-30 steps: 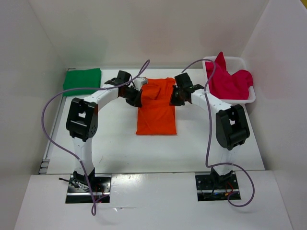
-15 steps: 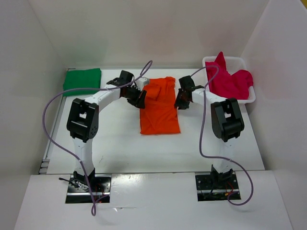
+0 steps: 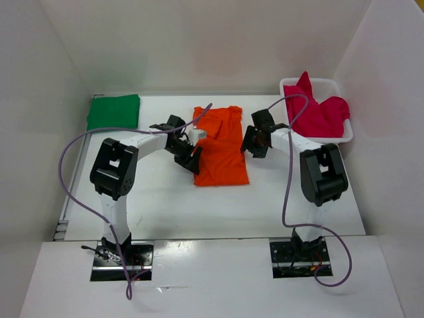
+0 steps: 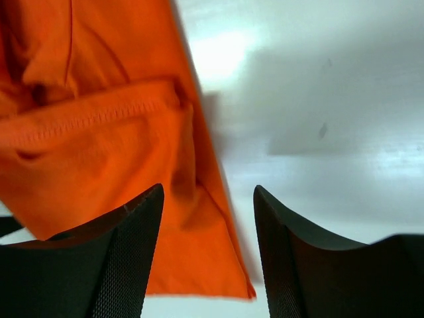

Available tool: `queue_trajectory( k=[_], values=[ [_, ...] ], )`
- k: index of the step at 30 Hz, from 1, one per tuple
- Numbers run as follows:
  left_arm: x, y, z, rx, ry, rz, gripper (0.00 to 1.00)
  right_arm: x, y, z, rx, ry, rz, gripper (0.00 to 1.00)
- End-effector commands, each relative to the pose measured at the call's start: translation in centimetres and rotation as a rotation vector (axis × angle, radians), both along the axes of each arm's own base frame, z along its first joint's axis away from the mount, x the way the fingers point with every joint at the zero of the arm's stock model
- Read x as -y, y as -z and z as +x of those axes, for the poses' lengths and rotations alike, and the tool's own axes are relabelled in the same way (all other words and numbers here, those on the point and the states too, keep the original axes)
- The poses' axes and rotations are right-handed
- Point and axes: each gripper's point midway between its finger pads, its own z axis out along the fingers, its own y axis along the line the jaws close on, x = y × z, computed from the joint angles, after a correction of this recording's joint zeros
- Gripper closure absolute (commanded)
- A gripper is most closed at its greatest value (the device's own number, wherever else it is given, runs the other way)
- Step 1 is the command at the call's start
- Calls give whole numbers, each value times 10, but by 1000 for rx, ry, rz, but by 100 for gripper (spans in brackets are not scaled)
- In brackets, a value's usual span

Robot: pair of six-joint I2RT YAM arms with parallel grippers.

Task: Fold and stack the t-shirts
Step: Fold the folded rectangular tshirt in 1/3 of the way

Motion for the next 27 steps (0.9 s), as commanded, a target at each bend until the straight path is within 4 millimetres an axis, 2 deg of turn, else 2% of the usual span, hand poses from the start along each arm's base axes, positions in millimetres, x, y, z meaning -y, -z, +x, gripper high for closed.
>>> queue_trajectory(
  k=[1, 3, 4, 7, 8, 9, 11, 12, 13, 15, 16, 18, 19, 23, 25, 26, 27],
  values=[
    [17, -24, -20, -29, 38, -109, 34, 3, -25, -17, 42, -9, 14, 38],
    [20, -26, -17, -18, 37, -127, 34, -4, -17, -36, 2, -31, 16, 38],
    [25, -26, -24, -34, 54, -141, 34, -3, -14, -45, -23, -26, 24, 38],
    [35, -19, -30, -41, 84, -131, 34, -10, -1, -65, -79, -49, 32, 40],
    [33, -17, -29, -34, 77, -114, 34, -11, 2, -68, -92, -45, 40, 41],
    [35, -11, -31, -36, 83, -91, 40, -14, 6, -71, -104, -57, 36, 41],
    [25, 1, -29, -23, 61, -33, 50, -17, 14, -78, -127, -62, 31, 50],
    [20, 7, -32, -28, 52, -4, 57, -19, 24, -85, -157, -71, 19, 55],
    [16, 10, -29, -18, 42, 20, 69, -19, 24, -85, -158, -72, 19, 69],
    [3, 22, -32, -15, 29, 88, 79, -18, 33, -87, -182, -71, 10, 84],
    [0, 24, -33, -10, 39, 106, 82, -13, 34, -85, -173, -58, -14, 99],
    [-9, 31, -44, -32, 65, 142, 85, -9, 36, -85, -182, -47, -42, 100],
    [-19, 31, -47, -45, 55, 149, 87, -5, 36, -83, -174, -37, -61, 100],
    [-32, 28, -55, -42, 67, 165, 87, -1, 34, -83, -169, -29, -79, 100],
    [-30, 23, -54, -34, 69, 151, 87, -9, 29, -79, -146, -61, -43, 100],
    [-30, 20, -56, -34, 69, 151, 85, -15, 30, -86, -168, -80, -10, 99],
    [-26, 18, -58, -43, 76, 126, 81, -17, 29, -84, -159, -96, 2, 88]
  ],
)
